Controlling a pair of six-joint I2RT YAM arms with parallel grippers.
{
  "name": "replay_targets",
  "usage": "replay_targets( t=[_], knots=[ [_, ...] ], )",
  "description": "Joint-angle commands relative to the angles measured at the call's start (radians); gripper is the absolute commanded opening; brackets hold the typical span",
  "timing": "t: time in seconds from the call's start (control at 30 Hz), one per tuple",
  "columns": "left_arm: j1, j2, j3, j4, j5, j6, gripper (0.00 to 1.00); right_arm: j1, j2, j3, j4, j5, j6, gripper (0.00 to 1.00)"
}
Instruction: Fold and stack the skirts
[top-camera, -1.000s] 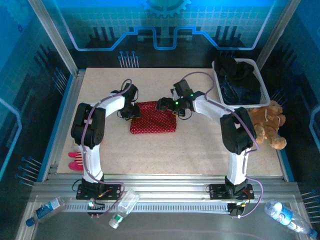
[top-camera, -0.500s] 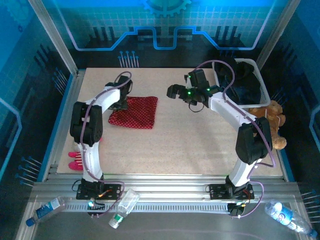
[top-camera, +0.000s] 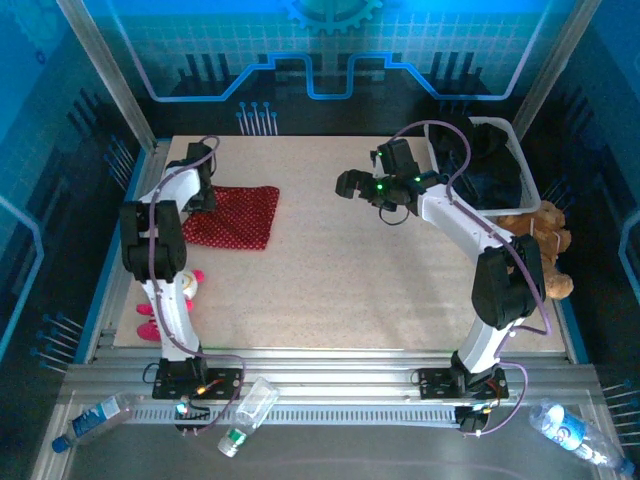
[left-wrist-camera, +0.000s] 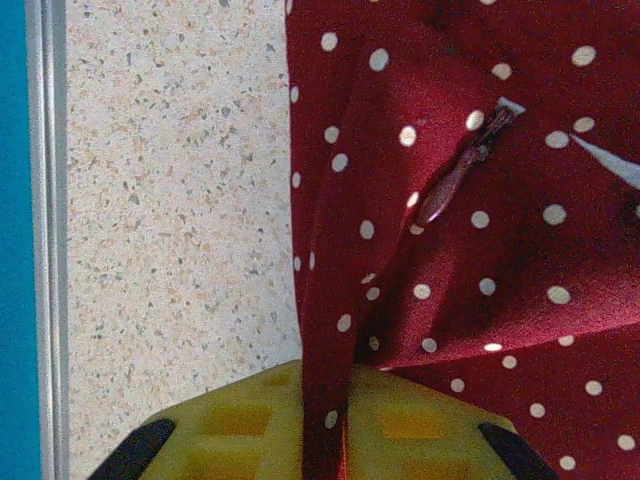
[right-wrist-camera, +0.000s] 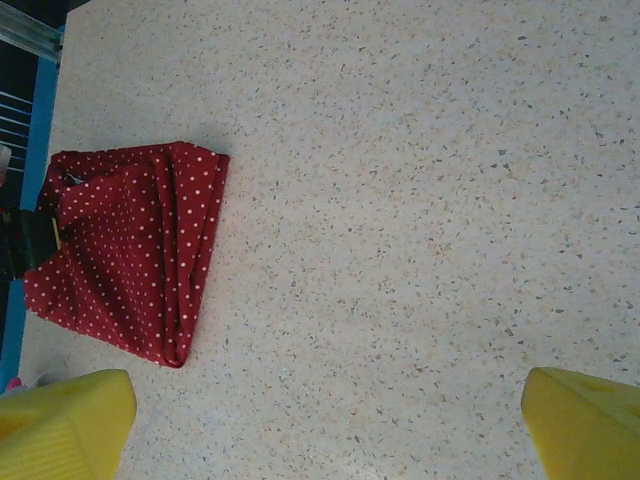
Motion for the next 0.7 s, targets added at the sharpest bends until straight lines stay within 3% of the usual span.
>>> replay_targets(
  t=[0.0, 0.27, 0.3, 0.4, 0.47, 0.67],
  knots=[
    [0.029, 0.012, 0.028, -0.006, 0.059, 0.014, 0.18, -0.015, -0.039, -0.003, -0.03, 0.024, -0.012, 1.0],
    [0.094, -0.002, 0.028, -0.04, 0.113, -0.034, 0.2, -0.019, -0.039, -0.004, -0.035, 0.034, -0.014, 1.0],
    [0.093, -0.009, 0.029, -0.046, 0.128, -0.037, 0.24, -0.019, -0.041, -0.005, -0.034, 0.034, -0.013, 1.0],
    [0.093, -0.047, 0.03, -0.055, 0.188, -0.064, 0.6, -0.02, -0.053, -0.016, -0.017, 0.042, -0.002, 1.0],
    [0.094, -0.081, 0.029, -0.046, 0.204, -0.119, 0.98, -0.021, -0.071, -0.026, -0.003, 0.061, 0.004, 1.0],
    [0.093, -0.125, 0.114, -0.138, 0.229, -0.293, 0.99, -0.02, -0.148, -0.095, 0.06, 0.125, -0.009, 1.0]
  ],
)
